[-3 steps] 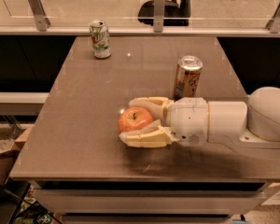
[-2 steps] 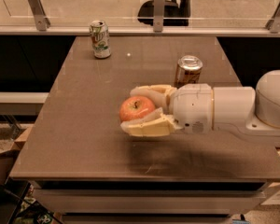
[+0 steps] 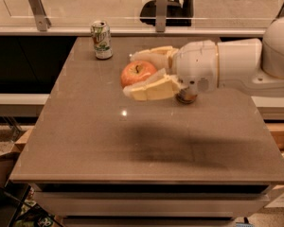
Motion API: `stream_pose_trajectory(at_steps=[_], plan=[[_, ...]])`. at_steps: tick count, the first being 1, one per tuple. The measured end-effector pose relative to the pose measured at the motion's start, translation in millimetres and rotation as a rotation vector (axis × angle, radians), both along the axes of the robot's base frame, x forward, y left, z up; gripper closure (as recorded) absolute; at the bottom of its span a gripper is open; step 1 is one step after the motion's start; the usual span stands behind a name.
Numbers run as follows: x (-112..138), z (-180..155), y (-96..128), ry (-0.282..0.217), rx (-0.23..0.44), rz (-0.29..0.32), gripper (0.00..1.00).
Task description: Move apple near 7up can
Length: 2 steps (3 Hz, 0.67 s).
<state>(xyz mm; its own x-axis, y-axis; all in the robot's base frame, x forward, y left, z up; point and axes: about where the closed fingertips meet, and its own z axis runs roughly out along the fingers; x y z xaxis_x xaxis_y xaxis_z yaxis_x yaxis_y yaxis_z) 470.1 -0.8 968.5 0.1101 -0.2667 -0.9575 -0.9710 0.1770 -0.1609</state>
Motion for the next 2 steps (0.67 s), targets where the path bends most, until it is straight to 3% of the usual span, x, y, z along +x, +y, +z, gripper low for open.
stream_pose_trajectory(at_steps=[2], plan=[[48.8,54.9,-0.9,-0.066,-0.018,0.053,1.00]])
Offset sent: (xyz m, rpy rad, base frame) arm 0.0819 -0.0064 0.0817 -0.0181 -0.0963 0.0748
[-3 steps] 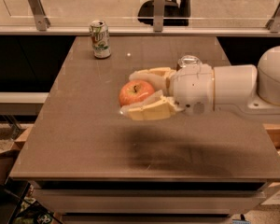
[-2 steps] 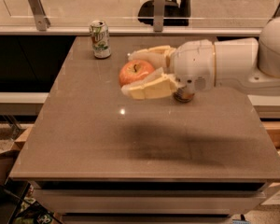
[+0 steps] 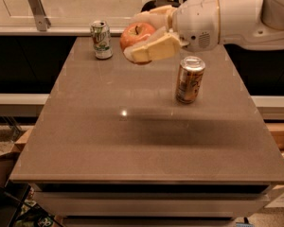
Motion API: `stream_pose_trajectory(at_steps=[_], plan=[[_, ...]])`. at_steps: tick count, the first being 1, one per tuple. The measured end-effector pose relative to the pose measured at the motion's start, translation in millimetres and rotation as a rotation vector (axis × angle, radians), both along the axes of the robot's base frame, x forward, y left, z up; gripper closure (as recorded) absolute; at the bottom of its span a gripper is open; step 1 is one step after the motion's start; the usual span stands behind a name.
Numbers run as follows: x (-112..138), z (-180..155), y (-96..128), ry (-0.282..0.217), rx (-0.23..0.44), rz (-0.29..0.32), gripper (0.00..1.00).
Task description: Move apple near 7up can
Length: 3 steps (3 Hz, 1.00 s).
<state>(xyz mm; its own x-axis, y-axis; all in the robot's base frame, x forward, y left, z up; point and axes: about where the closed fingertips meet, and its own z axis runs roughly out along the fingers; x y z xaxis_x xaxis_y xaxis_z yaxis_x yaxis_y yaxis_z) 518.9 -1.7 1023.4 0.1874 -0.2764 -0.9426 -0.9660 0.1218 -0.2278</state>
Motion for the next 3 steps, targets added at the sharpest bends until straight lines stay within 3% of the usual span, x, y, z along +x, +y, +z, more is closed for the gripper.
stream_pose_trajectory(at_steps=[3], plan=[[72.0,18.9,3.0,-0.026,0.032,0.073,1.00]])
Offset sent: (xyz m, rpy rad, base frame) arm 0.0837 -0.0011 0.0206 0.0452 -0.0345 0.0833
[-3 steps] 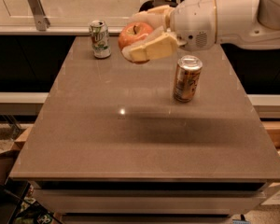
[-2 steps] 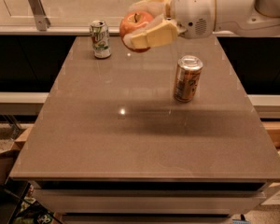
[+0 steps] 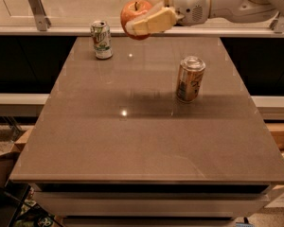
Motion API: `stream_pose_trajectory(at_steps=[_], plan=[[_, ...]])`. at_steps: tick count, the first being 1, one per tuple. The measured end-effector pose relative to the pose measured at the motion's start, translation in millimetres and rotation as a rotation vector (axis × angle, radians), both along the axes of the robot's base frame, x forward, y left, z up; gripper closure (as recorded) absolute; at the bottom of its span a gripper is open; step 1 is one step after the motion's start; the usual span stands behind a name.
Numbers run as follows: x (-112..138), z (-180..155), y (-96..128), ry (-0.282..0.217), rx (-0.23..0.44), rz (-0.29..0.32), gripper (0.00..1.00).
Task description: Move apple near 7up can
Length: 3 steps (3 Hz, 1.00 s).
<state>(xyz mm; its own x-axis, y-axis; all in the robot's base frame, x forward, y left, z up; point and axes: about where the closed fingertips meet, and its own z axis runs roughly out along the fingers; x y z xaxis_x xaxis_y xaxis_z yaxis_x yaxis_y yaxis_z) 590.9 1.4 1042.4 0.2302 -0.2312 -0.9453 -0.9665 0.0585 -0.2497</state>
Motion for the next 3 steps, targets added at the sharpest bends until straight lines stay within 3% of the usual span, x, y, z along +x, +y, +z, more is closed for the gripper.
stream_pose_trajectory(at_steps=[2,3], plan=[[36.3,2.3,16.1,0.014,-0.001,-0.017,1.00],[69.0,-27.5,43.1,0.037,-0.019,0.056,1.00]])
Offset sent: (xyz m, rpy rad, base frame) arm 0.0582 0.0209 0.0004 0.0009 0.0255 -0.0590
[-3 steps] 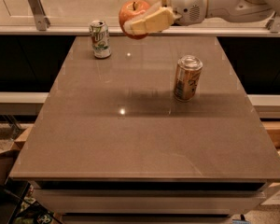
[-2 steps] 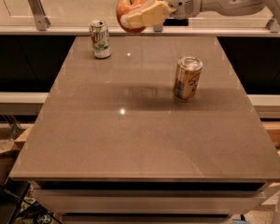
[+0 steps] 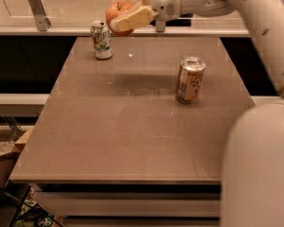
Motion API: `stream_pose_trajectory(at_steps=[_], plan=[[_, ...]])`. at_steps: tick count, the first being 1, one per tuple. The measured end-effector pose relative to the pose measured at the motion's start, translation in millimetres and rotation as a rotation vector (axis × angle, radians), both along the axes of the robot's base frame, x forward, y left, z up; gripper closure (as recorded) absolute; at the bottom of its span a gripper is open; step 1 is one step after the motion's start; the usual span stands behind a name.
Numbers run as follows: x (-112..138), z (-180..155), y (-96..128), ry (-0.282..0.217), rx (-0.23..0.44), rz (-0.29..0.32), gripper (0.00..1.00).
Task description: Move apple near 7up can
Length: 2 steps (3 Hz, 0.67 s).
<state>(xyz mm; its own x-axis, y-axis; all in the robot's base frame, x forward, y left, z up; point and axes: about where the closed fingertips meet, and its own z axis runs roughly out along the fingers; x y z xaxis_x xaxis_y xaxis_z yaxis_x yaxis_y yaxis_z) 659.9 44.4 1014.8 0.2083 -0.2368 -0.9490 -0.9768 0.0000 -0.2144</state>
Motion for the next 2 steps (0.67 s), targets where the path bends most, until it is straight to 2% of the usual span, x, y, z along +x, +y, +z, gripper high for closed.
stream_pose_trajectory(at_steps=[1,2], plan=[[26.9,-38.8,13.4,0.099,0.020,0.116,1.00],[74.2,-67.8,-27.2,0.154,0.065,0.024,1.00]])
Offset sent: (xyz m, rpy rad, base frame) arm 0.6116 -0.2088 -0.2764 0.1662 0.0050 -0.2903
